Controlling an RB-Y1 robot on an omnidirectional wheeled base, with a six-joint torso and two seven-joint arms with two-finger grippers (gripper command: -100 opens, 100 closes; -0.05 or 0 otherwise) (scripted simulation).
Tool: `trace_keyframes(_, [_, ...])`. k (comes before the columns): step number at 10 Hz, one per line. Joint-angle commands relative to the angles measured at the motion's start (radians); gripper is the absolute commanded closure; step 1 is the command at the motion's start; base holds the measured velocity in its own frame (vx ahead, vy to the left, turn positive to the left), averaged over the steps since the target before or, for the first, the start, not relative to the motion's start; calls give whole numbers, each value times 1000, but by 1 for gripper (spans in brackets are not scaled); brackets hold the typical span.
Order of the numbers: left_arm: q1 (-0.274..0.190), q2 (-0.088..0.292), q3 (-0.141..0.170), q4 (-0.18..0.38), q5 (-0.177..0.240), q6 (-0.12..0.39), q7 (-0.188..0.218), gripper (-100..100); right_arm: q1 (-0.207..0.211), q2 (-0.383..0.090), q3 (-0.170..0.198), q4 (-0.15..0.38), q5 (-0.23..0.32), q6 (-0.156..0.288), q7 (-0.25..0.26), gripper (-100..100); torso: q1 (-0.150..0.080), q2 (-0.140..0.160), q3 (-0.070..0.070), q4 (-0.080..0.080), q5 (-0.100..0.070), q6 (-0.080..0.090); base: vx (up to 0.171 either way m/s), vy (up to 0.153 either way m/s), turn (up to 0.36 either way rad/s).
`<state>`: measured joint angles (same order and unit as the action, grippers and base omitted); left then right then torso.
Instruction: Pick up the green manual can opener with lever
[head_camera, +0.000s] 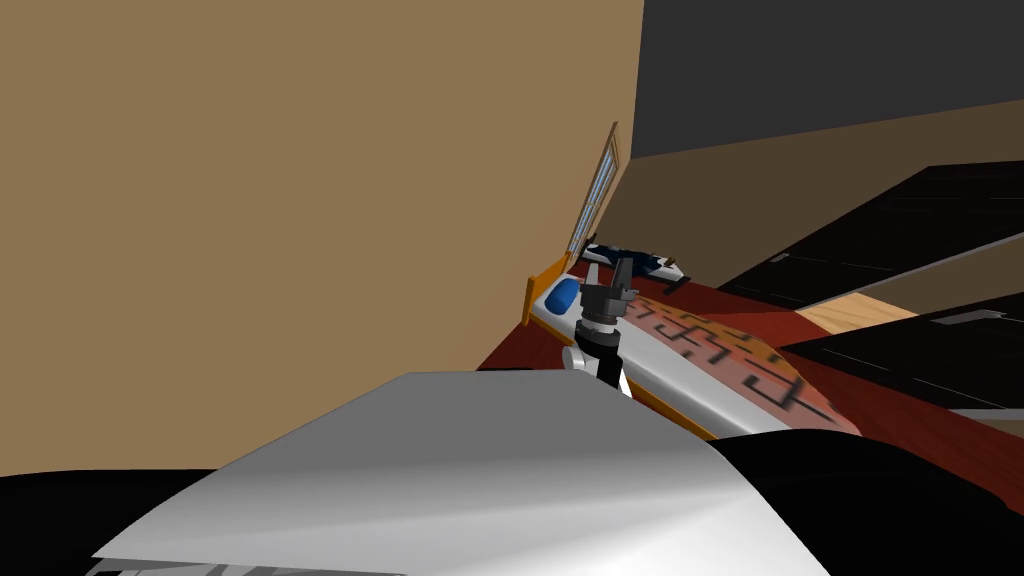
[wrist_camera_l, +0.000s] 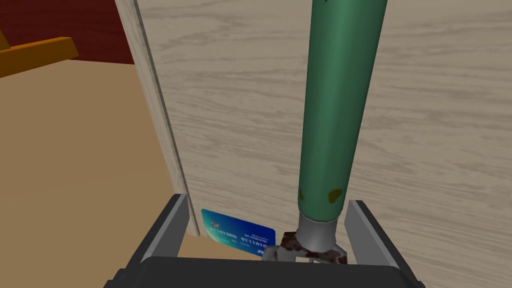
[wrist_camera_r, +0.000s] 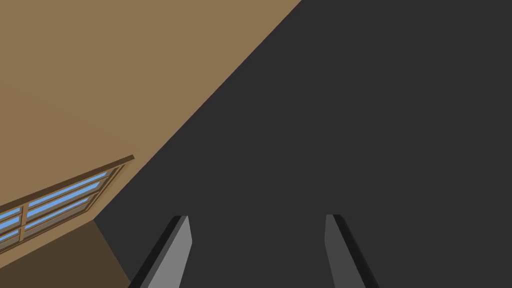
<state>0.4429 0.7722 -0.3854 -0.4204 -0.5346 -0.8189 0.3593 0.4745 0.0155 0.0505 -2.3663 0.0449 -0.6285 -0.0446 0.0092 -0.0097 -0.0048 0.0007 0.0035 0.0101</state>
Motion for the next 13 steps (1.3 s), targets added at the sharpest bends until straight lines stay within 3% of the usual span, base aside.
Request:
trace_keyframes(1, [-14,-31,3,9,8,26,-20,-100,0,0,0,0,0,0,0,0,0,0,0,0,0,0,-19,-3,-46])
trace_keyframes(4, [-20,-33,3,25,8,17,-26,-100,0,0,0,0,0,0,0,0,1,-1,0,1,2,1,-5,0,-7])
trace_keyframes(5, [-19,-33,3,22,8,20,-25,100,0,0,0,0,0,0,0,0,1,-1,0,0,2,1,0,0,0])
trace_keyframes(9, [-19,-33,4,22,8,20,-24,100,0,0,0,0,0,0,0,0,1,-2,0,0,2,1,0,0,0])
trace_keyframes(10, [-19,-33,3,22,8,20,-24,0,0,0,0,0,0,0,0,0,1,-1,0,0,2,1,0,0,0])
trace_keyframes(11, [-1,-3,0,0,1,3,-4,100,0,0,0,0,0,0,0,0,1,-1,0,0,2,1,5,10,62])
trace_keyframes(13, [-9,-11,1,17,2,-1,-13,100,0,0,0,0,0,0,0,0,1,-2,-1,0,1,1,4,1,16])
